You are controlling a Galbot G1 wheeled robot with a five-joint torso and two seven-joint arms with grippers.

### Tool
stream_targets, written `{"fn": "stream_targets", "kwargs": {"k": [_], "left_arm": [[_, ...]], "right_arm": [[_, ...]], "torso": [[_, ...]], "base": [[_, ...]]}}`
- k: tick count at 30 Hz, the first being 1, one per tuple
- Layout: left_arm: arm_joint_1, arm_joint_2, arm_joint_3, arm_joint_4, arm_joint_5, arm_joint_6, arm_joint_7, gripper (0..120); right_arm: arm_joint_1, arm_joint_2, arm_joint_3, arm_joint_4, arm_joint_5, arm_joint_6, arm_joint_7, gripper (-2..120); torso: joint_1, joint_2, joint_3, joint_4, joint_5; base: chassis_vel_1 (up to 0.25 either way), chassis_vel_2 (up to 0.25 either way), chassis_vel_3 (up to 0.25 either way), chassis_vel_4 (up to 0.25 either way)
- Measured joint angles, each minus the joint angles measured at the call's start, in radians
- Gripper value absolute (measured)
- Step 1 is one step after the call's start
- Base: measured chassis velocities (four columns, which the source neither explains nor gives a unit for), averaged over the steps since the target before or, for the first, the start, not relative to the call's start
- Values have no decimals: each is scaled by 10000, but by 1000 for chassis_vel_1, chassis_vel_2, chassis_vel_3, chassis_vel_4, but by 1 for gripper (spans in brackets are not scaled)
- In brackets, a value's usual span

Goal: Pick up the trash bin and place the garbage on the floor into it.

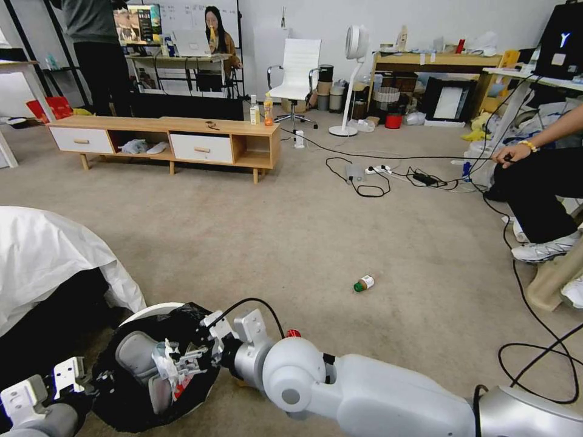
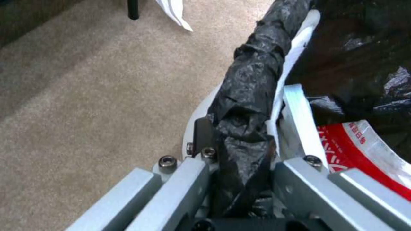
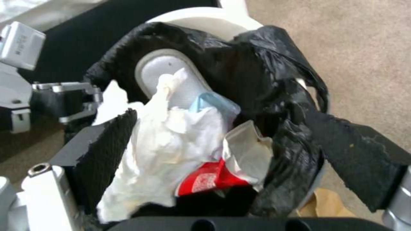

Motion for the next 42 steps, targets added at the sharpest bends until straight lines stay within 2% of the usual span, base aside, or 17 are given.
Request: {"fn": "stream_targets", "kwargs": {"k": [14, 28, 33, 42], "left_arm": [[-15, -42, 25, 25, 12, 0, -2, 1], [-39, -76, 18, 94, 47, 0, 10, 1], [-29, -13, -46, 128, 42, 0, 11, 1], [37, 44, -136, 167, 42, 0, 15, 1]], "right_arm": [[-527, -582, 244, 180, 260, -211, 143, 100], [-553, -700, 664, 430, 162, -295, 179, 100], [-502, -1096, 1463, 923, -40, 99, -145, 100], [-639, -1371, 2741, 1452, -93, 801, -682, 100]], "torso": [[0, 0, 1, -2, 0], [1, 0, 1, 1, 0], [0, 0, 1, -1, 0], [1, 1, 0, 0, 0]], "base": [[0, 0, 0, 0], [0, 0, 0, 0], [0, 0, 0, 0], [0, 0, 0, 0]]}}
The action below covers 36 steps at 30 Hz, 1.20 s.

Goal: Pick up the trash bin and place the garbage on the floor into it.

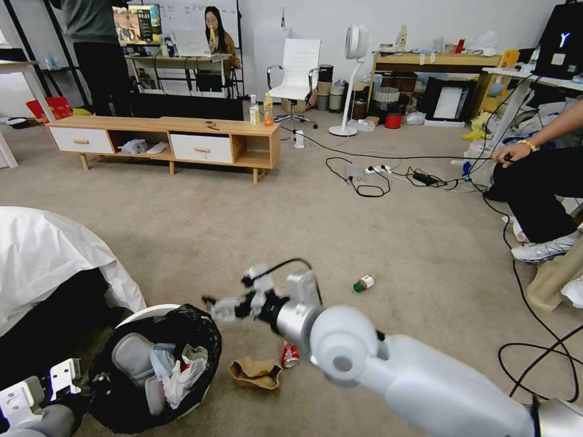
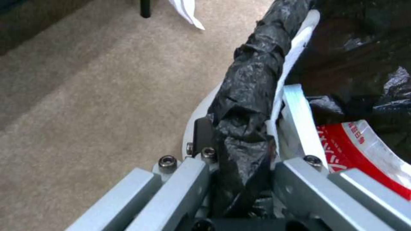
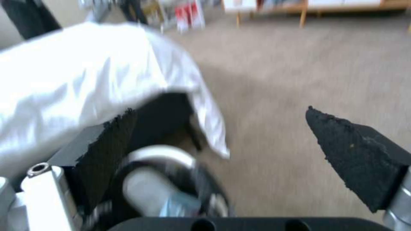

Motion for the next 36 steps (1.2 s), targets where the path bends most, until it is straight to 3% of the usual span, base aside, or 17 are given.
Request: {"fn": "stream_targets", "kwargs": {"k": [13, 24, 28, 31, 36], "left_arm": [[273, -7, -361, -22, 139, 0, 36, 1], [499, -501, -637, -440, 207, 0, 134, 1], [627, -850, -712, -646, 319, 0, 191, 1], [690, -1008, -796, -659, 443, 0, 281, 1], [738, -1106, -821, -659, 515, 0, 323, 1]], "right_arm": [[-649, -790, 2038, 457, -692, 889, -847, 100], [-1957, -1438, 3752, 782, -2938, 2352, -1038, 100], [-3693, -1905, 4716, 1317, -4436, 3003, -941, 100], [-5093, -2179, 4999, 1659, -4709, 2806, -614, 100], [-5934, -2227, 4763, 1795, -4425, 2013, 66, 100]], "torso": [[0, 0, 0, 0, 1], [-1, 0, 0, 1, 2], [0, 0, 0, -1, 1], [-1, 0, -1, -3, 1], [-1, 1, -1, 1, 1]], "base": [[0, 0, 0, 0], [0, 0, 0, 0], [0, 0, 0, 0], [0, 0, 0, 0], [0, 0, 0, 0]]}}
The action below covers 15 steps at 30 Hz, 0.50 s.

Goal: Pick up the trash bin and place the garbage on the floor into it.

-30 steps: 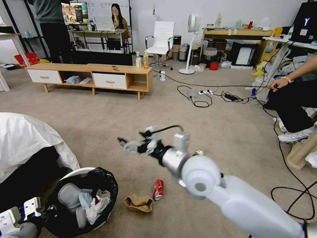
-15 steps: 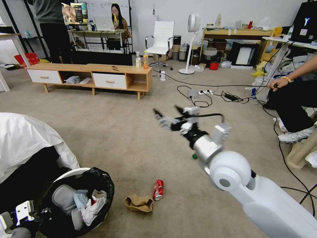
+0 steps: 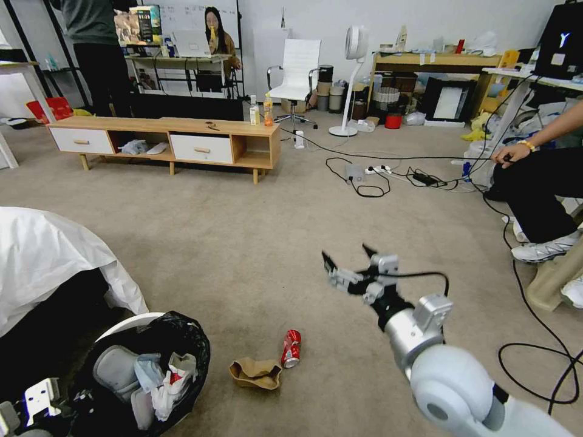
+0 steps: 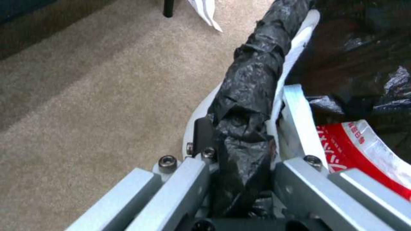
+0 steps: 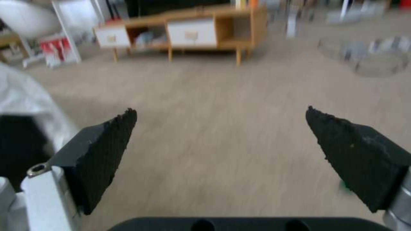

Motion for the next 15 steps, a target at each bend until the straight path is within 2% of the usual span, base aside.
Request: {"fn": "stream_targets", "kwargs": {"k": [2, 5, 6, 9, 15], "left_arm": [[5, -13, -1, 1, 11, 0, 7, 1], [-11, -19, 21, 76, 41, 0, 20, 1], [-11, -19, 21, 76, 41, 0, 20, 1], [-41, -37, 90, 84, 57, 0, 22, 1], [-30, -83, 113, 137, 146, 0, 58, 1]], "right_arm": [[-75, 24, -103, 15, 342, -333, 194, 100], [258, 474, -656, -353, 2333, -1719, 1131, 100], [258, 474, -656, -353, 2333, -1719, 1131, 100], [659, 863, -1029, -1025, 3929, -2591, 1621, 100], [915, 1150, -1340, -1975, 4812, -2967, 1916, 100]], "torso": [[0, -1, 1, -1, -2], [0, -1, 1, 1, -2], [0, -1, 1, 1, -2], [0, -1, 1, -1, -2], [0, 0, 1, 0, -3]], "base": [[0, 0, 0, 0], [0, 0, 0, 0], [0, 0, 0, 0], [0, 0, 0, 0], [0, 0, 0, 0]]}}
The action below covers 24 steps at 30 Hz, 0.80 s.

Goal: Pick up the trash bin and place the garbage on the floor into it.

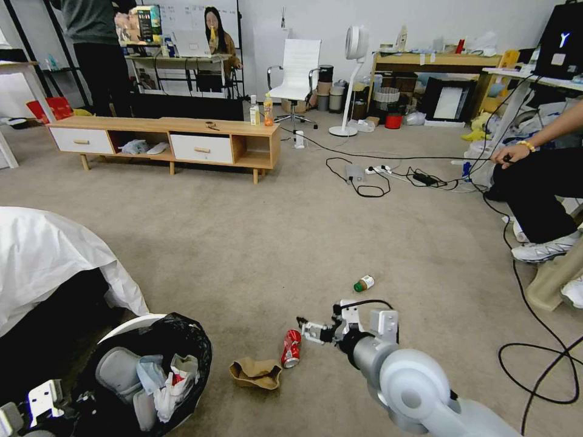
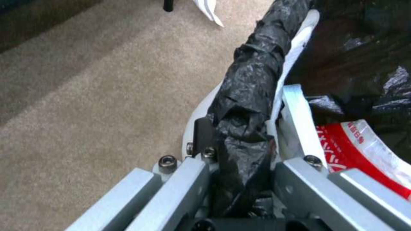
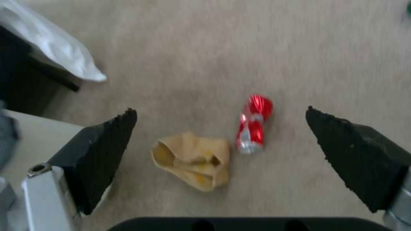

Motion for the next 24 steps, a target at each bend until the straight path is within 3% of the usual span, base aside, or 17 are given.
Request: {"fn": "stream_targets", "kwargs": {"k": [18, 24], "left_arm": [[-18, -210, 105, 202, 215, 0, 69, 1], [11, -220, 101, 234, 232, 0, 78, 1]], "right_arm": [[773, 805, -370, -3222, -121, -44, -508, 99], [1325, 1642, -732, -4616, -370, 102, -927, 96]], "torso": [[0, -1, 0, -2, 1], [0, -1, 0, 2, 0]], "base": [[0, 0, 0, 0], [0, 0, 0, 0]]}}
